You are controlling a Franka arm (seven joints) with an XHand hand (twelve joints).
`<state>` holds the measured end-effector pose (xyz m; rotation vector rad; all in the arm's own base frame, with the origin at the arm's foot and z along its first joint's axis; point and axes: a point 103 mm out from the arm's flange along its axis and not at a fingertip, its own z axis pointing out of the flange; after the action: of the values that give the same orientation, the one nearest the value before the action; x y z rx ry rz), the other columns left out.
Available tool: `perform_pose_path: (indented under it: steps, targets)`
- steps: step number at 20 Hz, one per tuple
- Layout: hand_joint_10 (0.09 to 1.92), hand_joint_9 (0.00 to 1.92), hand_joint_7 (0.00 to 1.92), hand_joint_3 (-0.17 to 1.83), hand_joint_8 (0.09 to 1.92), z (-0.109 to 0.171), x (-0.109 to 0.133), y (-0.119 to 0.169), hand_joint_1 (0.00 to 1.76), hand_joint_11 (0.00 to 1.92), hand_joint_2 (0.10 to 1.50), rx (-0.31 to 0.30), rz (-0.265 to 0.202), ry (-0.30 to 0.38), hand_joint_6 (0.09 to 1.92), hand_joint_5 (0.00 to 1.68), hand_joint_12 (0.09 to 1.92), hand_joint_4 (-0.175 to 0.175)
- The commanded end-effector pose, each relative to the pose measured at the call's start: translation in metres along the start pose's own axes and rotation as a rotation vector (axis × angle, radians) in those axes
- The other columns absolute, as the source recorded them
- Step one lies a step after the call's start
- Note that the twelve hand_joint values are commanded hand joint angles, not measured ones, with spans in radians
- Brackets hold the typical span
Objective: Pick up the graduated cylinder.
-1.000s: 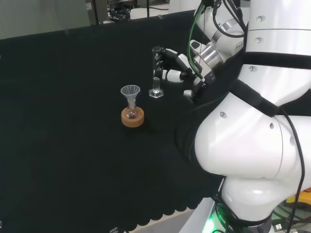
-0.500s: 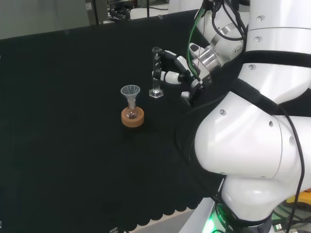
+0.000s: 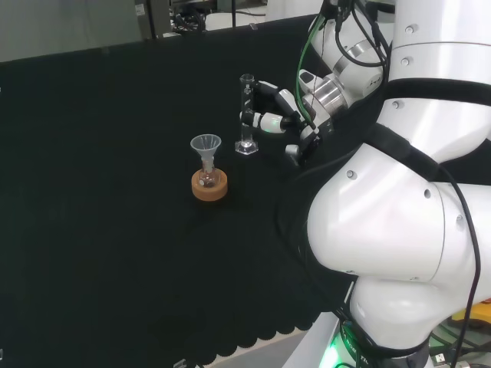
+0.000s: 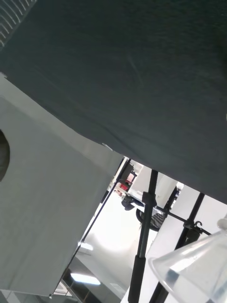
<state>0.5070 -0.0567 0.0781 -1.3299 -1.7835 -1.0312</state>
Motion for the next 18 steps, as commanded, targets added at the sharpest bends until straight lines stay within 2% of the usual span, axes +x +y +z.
perform_pose_path:
  steps: [1,18]
  targets:
    - [0.57,0.67,0.42,-0.17,0.64,0.0002,-0.0006,-0.0005,1.05,0.42,1.05,0.008,-0.002,0.006,0.09,0.47,1.28,0.02]
    - [0.53,0.72,0.45,-0.17,0.63,0.0087,-0.0044,0.0029,1.06,0.51,1.07,0.019,-0.004,0.03,0.12,0.55,1.24,0.026]
